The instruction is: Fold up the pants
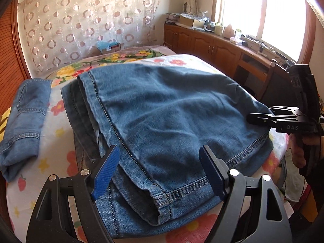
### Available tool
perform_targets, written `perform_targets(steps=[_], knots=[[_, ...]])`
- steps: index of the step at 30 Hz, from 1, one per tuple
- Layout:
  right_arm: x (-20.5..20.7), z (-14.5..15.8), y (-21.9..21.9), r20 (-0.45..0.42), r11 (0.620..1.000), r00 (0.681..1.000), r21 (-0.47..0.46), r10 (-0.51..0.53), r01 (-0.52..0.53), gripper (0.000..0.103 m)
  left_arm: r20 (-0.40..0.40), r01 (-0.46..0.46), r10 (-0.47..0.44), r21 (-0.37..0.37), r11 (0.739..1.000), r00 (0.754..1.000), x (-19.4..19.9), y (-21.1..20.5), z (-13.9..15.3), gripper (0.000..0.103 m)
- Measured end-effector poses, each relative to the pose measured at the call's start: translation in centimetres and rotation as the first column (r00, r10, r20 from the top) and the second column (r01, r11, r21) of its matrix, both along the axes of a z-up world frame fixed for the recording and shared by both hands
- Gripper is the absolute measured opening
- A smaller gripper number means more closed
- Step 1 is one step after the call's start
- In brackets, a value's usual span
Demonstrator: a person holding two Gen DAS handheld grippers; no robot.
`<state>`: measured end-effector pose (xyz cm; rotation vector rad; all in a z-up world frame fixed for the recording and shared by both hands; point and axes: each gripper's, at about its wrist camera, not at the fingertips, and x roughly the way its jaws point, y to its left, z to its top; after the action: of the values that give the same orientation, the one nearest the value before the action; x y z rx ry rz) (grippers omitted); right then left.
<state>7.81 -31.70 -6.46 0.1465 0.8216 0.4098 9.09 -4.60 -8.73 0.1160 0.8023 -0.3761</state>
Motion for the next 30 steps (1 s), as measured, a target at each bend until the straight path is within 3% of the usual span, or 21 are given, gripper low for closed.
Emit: perform_targets(steps=[1, 4, 6, 11, 19, 30], knots=[[0.1, 0.0, 0.2, 0.002, 1.000, 1.000, 0.000, -0.002, 0.002, 0.048, -0.003, -0.001, 0.001, 0.000, 1.000, 1.000, 0.1, 0.1, -0.1, 0.082], [-0.1, 0.6, 0.6, 0.033, 1.000, 0.999, 0.020, 0.005, -0.005, 0.020, -0.009, -0.008, 0.008, 0.000, 1.000, 1.000, 0.1, 0.4, -0.4, 0.082], [-0.3, 1.6, 0.7, 0.057, 0.999, 0.998, 0.033, -0.001, 0.000, 0.013, -0.010, -0.016, 0.015, -0.005, 1.000, 1.000, 0.1, 0.8, -0.4, 0.082], [-1.2, 4.7, 2.2, 0.146, 0.999, 0.989, 0.035, -0.004, -0.001, 0.011, 0.001, -0.042, 0.042, -0.023, 0.999, 0.999, -0.3, 1.9, -0.1, 0.082], [-1.6, 7.6, 4.7, 0.210, 0.997, 0.977, 0.048, 0.045, -0.056, 0.011, 0.036, -0.094, 0.096, -0.053, 0.994, 0.995, -1.3, 4.9, 1.2, 0.082], [-1.4, 8.9, 14.0, 0.270, 0.956, 0.925, 0.044, 0.268, -0.290, 0.011, 0.092, -0.202, 0.209, -0.077, 0.976, 0.974, -3.0, 10.5, 3.2, 0.082]])
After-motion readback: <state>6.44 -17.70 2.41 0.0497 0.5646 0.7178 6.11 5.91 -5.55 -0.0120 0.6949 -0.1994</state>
